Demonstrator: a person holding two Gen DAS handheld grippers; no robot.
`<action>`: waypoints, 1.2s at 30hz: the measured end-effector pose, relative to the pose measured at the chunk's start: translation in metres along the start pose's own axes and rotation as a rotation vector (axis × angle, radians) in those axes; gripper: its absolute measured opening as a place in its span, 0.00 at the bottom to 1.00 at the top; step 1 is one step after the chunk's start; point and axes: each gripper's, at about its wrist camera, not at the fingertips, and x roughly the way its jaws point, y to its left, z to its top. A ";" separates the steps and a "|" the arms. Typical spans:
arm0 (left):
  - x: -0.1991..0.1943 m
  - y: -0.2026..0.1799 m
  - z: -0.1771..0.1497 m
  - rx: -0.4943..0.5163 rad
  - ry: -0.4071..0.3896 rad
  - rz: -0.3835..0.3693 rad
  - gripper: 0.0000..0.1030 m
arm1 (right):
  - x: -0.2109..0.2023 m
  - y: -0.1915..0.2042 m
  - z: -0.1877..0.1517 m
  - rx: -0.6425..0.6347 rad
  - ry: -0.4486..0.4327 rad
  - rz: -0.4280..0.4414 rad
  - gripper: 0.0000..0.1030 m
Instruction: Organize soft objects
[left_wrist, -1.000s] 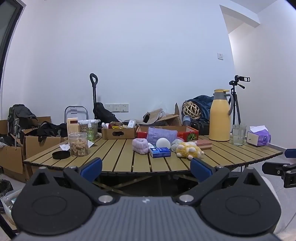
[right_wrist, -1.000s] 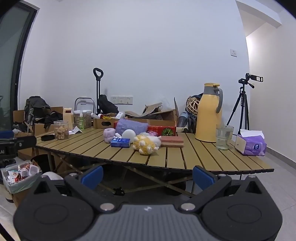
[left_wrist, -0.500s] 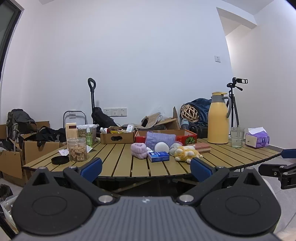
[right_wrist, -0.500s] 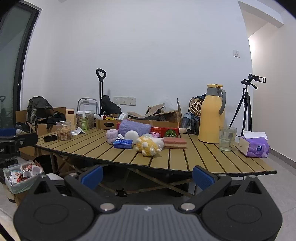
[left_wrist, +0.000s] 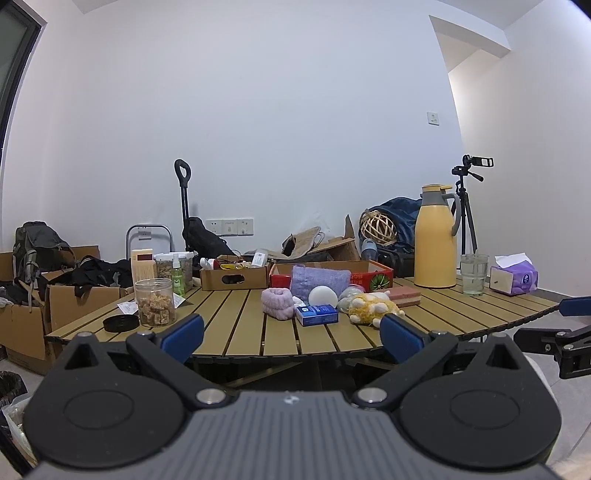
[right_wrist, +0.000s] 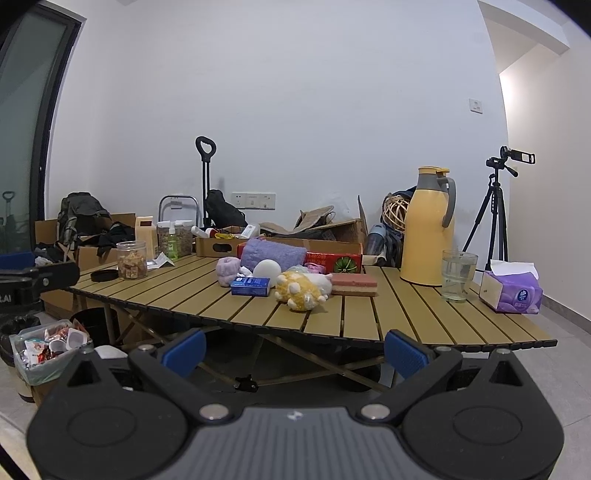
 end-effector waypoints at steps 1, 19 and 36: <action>0.000 -0.001 0.000 0.000 0.000 0.000 1.00 | 0.001 0.000 0.000 0.001 0.003 0.002 1.00; 0.000 -0.002 0.001 0.005 -0.002 -0.003 1.00 | 0.001 -0.001 -0.001 0.011 0.011 0.010 1.00; -0.001 -0.004 0.000 0.006 -0.001 -0.003 1.00 | 0.002 0.000 -0.001 0.009 0.016 0.018 1.00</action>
